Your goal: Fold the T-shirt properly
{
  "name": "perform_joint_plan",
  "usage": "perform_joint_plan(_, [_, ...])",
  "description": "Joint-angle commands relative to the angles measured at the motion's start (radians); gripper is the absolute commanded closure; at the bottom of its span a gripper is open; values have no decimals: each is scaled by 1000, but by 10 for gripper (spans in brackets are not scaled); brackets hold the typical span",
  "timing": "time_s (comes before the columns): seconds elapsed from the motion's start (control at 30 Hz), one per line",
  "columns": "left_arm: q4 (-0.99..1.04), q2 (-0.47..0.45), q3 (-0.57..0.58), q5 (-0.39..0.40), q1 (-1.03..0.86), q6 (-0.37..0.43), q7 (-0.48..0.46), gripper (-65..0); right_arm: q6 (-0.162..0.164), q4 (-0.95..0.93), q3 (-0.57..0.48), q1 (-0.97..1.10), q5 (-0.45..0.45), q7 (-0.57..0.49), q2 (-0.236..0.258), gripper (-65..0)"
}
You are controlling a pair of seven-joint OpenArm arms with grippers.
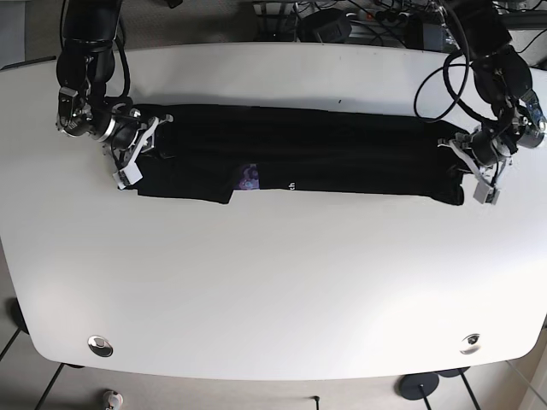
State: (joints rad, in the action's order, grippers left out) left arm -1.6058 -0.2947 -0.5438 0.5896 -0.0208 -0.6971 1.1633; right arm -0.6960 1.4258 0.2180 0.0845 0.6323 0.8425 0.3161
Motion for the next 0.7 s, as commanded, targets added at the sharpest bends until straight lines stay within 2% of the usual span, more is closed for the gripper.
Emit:
perform_joint_plan(0.03, [-126, 22, 20, 17, -1, -1, 28, 0, -2, 14, 5, -13, 13, -7, 15, -81])
perform_joint_plan(0.13, [-235, 128, 118, 16, -17, -1, 53, 0, -2, 14, 5, -13, 13, -7, 15, -81])
perform_joint_plan(0.27, [-175, 233, 258, 16, -14, -1, 50, 0, -2, 14, 5, -13, 13, -7, 15, -81])
perform_joint_plan(0.37, [-115, 292, 310, 16, 8, -1, 42, 0, -2, 14, 5, -13, 13, -7, 13, -81])
perform_joint_plan(0.53, [-32, 312, 391, 19, 35, -1, -79, 0, -2, 14, 5, -10, 13, -7, 13, -81])
perform_joint_plan(0.7, [28, 315, 434, 19, 69, -1, -92, -4, -2, 14, 5, -10, 13, -7, 13, -81])
